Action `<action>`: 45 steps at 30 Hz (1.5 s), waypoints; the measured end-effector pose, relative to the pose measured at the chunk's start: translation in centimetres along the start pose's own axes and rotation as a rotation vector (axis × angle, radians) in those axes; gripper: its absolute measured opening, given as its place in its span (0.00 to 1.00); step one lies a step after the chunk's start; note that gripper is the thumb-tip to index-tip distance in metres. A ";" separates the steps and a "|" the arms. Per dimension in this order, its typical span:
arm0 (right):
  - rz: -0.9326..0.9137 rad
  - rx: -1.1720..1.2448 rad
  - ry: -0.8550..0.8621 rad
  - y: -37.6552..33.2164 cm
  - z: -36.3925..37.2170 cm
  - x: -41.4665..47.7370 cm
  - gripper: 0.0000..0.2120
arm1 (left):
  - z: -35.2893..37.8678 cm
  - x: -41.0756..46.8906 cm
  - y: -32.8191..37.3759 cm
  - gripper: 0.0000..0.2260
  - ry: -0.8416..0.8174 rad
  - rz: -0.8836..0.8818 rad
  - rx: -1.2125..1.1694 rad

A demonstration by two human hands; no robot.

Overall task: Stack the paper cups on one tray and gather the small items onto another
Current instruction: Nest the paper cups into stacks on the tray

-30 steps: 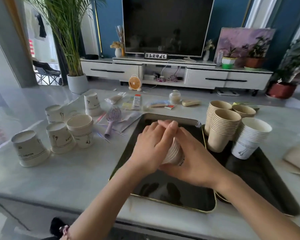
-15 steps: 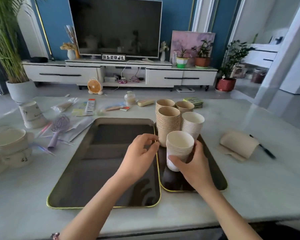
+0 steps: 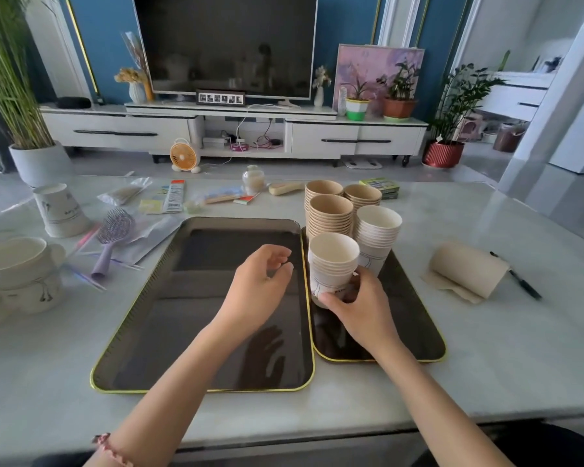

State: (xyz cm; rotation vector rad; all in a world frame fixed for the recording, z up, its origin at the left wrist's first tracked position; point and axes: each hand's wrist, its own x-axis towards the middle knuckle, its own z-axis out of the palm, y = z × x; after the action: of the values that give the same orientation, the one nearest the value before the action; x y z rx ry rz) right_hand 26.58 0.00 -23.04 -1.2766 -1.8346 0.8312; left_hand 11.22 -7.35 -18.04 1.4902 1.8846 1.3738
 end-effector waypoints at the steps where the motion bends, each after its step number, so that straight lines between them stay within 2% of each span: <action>1: 0.010 0.009 0.009 -0.1 -0.1 -0.2 0.30 | -0.2 0.0 0.0 0.10 0.003 0.004 0.008; 3: 0.015 0.002 0.070 -0.6 -0.4 -0.9 0.33 | -0.6 0.1 -0.3 0.10 0.008 0.010 0.015; 6: -0.124 0.011 0.204 -2.3 -0.8 -2.1 0.29 | -1.3 0.2 -0.9 0.09 0.031 0.008 0.022; 10: -0.340 0.079 0.242 -5.6 0.2 -3.0 0.24 | -3.2 0.1 -1.4 0.10 0.087 -0.025 0.028; 13: -0.411 0.119 0.261 -8.4 1.8 -3.3 0.20 | -5.9 -0.4 -1.9 0.09 0.167 -0.027 0.006; 15: -0.437 0.138 0.181 -10.2 3.2 -3.5 0.19 | -8.0 -0.8 -2.1 0.09 0.241 -0.036 -0.019; 17: -0.444 0.116 0.019 -12.2 5.2 -3.9 0.18 | -10.6 -1.4 -2.6 0.09 0.360 -0.050 -0.042; 21: -0.395 0.096 -0.405 -16.0 10.6 -4.9 0.27 | -16.4 -3.4 -3.8 0.09 0.600 -0.106 -0.094; 23: -0.379 0.102 -0.539 -17.8 13.4 -5.3 0.29 | -19.2 -4.5 -4.6 0.10 0.759 -0.134 -0.042; 25: -0.428 0.070 -0.615 -19.6 16.2 -5.5 0.26 | -22.0 -5.8 -5.7 0.11 0.954 -0.160 0.041; 28: -0.583 -0.022 -0.600 -20.9 18.9 -5.0 0.23 | -24.6 -7.3 -7.1 0.14 1.125 -0.203 0.145; 30: -0.673 -0.090 -0.613 -22.3 21.3 -4.7 0.26 | -27.3 -8.6 -9.3 0.19 1.139 -0.270 0.244; 35: -0.776 -0.327 -0.678 -23.3 25.4 -2.6 0.31 | -30.2 -9.8 -14.4 0.39 0.902 -0.513 0.295; 37: -0.736 -0.409 -0.703 -23.3 27.0 -2.1 0.29 | -30.5 -9.5 -16.0 0.45 0.841 -0.557 0.232; 39: -0.725 -0.460 -0.670 -22.9 27.9 -2.0 0.22 | -30.6 -8.8 -16.7 0.49 0.834 -0.559 0.133; 41: -0.760 -0.389 -0.602 -22.3 28.1 -2.0 0.08 | -30.3 -8.0 -17.2 0.47 0.862 -0.559 0.064; 42: -0.771 -0.325 -0.579 -21.9 28.1 -2.0 0.05 | -30.0 -7.8 -17.3 0.43 0.879 -0.565 0.064; 45: -0.727 -0.136 -0.513 -20.7 27.0 -1.6 0.12 | -29.5 -7.8 -17.1 0.34 1.028 -0.583 0.073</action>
State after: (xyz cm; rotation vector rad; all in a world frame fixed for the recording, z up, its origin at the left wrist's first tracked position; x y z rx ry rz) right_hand -5.77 -10.24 -20.14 -0.3863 -2.5531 0.6530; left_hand -17.47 -27.09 -21.25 0.0822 2.6279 1.9105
